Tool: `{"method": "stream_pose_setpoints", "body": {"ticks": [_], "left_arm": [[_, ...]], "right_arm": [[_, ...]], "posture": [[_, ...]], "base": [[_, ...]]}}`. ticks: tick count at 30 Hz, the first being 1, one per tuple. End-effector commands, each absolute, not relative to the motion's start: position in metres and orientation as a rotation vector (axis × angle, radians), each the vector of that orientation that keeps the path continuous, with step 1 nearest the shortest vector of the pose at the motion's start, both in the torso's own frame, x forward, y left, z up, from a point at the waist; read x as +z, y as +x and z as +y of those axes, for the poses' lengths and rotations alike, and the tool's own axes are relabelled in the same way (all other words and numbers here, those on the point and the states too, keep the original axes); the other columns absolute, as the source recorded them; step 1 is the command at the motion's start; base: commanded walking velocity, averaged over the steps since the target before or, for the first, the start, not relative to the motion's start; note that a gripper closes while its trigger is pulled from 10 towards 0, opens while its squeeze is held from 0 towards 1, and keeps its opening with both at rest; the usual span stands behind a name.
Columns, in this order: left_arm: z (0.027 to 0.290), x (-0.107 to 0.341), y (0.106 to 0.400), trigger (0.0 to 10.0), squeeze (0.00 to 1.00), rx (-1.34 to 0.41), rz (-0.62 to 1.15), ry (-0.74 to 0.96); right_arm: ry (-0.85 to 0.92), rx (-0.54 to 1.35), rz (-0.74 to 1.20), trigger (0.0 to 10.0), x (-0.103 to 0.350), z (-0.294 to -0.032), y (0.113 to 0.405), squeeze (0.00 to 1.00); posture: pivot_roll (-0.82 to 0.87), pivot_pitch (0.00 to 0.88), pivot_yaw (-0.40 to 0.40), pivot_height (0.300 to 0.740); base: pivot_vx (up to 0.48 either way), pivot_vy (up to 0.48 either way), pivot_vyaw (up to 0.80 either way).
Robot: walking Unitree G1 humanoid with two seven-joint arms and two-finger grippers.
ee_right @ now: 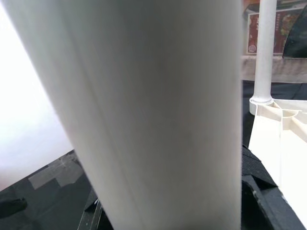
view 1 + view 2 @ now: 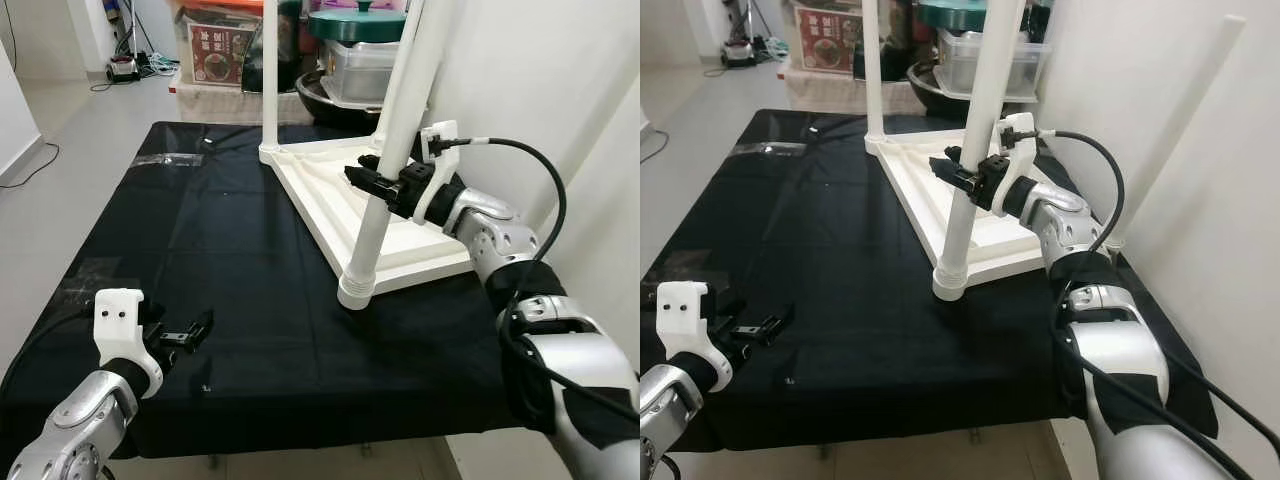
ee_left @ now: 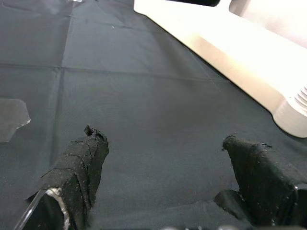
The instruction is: Building children table
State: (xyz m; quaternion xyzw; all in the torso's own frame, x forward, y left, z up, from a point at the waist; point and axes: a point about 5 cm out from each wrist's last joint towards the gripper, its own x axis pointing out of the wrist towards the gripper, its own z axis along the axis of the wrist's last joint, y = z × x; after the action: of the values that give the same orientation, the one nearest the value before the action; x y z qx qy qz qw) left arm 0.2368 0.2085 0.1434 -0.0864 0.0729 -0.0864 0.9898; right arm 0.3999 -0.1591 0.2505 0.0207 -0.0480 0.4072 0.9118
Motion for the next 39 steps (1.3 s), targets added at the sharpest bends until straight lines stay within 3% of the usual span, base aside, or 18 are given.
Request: {"method": "stream_pose_setpoints", "body": {"ticks": [1, 5, 6, 11, 13, 14, 15, 17, 23, 24, 28, 29, 34, 35, 36, 39], "left_arm": [[0.204, 0.142, 0.235, 10.0, 0.00, -0.193, 0.155, -0.171], [0.204, 0.141, 0.235, 10.0, 0.00, -0.194, 0.156, -0.171], [0.204, 0.141, 0.235, 10.0, 0.00, -0.191, 0.156, -0.171], [0.205, 0.141, 0.233, 10.0, 0.00, -0.183, 0.155, -0.175], [0.205, 0.140, 0.234, 10.0, 0.00, -0.178, 0.156, -0.177], [0.205, 0.140, 0.234, 10.0, 0.00, -0.178, 0.156, -0.177], [0.204, 0.139, 0.235, 10.0, 0.00, -0.178, 0.157, -0.171], [0.204, 0.139, 0.236, 10.0, 0.00, -0.173, 0.160, -0.170], [0.205, 0.137, 0.237, 10.0, 0.00, -0.168, 0.165, -0.187], [0.205, 0.137, 0.237, 10.0, 0.00, -0.167, 0.166, -0.195], [0.205, 0.137, 0.239, 10.0, 0.00, -0.168, 0.163, -0.206], [0.205, 0.137, 0.239, 10.0, 0.00, -0.168, 0.162, -0.207], [0.203, 0.137, 0.239, 10.0, 0.00, -0.169, 0.159, -0.218], [0.203, 0.137, 0.239, 10.0, 0.00, -0.169, 0.159, -0.219], [0.202, 0.137, 0.239, 10.0, 0.00, -0.169, 0.159, -0.220], [0.202, 0.137, 0.239, 10.0, 0.00, -0.171, 0.159, -0.221]], "right_arm": [[0.041, 0.813, -0.099, 0.0, 0.249, -0.167, 0.400, 0.00], [0.037, 0.748, -0.079, 0.0, 0.245, -0.168, 0.402, 0.00], [0.043, 0.558, -0.037, 0.0, 0.236, -0.167, 0.408, 0.00], [0.096, 0.201, 0.068, 0.0, 0.212, -0.166, 0.408, 0.00], [0.271, -0.020, 0.195, 0.0, 0.184, -0.155, 0.398, 0.00], [0.271, -0.020, 0.195, 0.0, 0.184, -0.155, 0.398, 0.00], [0.295, -0.086, 0.229, 0.0, 0.167, -0.130, 0.381, 0.00], [0.287, -0.109, 0.228, 0.0, 0.162, -0.106, 0.367, 0.00], [0.272, -0.083, 0.227, 0.0, 0.163, -0.080, 0.362, 0.00], [0.248, -0.044, 0.223, 10.0, 0.167, -0.072, 0.365, 0.00], [0.220, 0.063, 0.212, 10.0, 0.179, -0.065, 0.371, 0.00], [0.220, 0.080, 0.210, 10.0, 0.181, -0.064, 0.371, 1.00], [0.166, 0.114, 0.072, 10.0, 0.219, -0.096, 0.383, 1.00], [0.153, 0.143, 0.032, 10.0, 0.230, -0.103, 0.386, 0.09], [0.147, 0.161, 0.005, 10.0, 0.237, -0.107, 0.388, 0.00], [0.177, 0.397, -0.123, 10.0, 0.262, -0.112, 0.391, 0.00]], "posture": [[0.13, 0.000, -0.102, 0.740], [0.13, 0.000, -0.105, 0.740], [0.13, 0.000, -0.110, 0.740], [0.12, 0.000, -0.112, 0.740], [0.12, 0.000, -0.107, 0.740], [0.12, 0.000, -0.107, 0.740], [0.12, 0.000, -0.108, 0.740], [0.12, 0.000, -0.103, 0.740], [0.11, 0.000, -0.106, 0.740], [0.11, 0.000, -0.106, 0.740], [0.11, 0.000, -0.108, 0.740], [0.11, 0.000, -0.108, 0.740], [0.10, 0.000, -0.111, 0.740], [0.10, 0.000, -0.111, 0.740], [0.10, 0.000, -0.111, 0.740], [0.10, 0.000, -0.112, 0.740]], "base": [[0.000, 0.000, 0.00], [0.000, 0.000, 0.00], [0.000, 0.000, 0.00], [0.000, 0.000, 0.00], [0.000, 0.000, 0.00], [0.000, 0.000, 0.00], [0.000, 0.000, 0.00], [0.000, 0.000, 0.00], [0.000, 0.000, 0.00], [0.000, 0.000, 0.00], [0.000, 0.000, 0.00], [0.000, 0.000, 0.00], [0.000, 0.000, 0.00], [0.000, 0.000, 0.00], [0.000, 0.000, 0.00], [0.000, 0.000, 0.00]]}}
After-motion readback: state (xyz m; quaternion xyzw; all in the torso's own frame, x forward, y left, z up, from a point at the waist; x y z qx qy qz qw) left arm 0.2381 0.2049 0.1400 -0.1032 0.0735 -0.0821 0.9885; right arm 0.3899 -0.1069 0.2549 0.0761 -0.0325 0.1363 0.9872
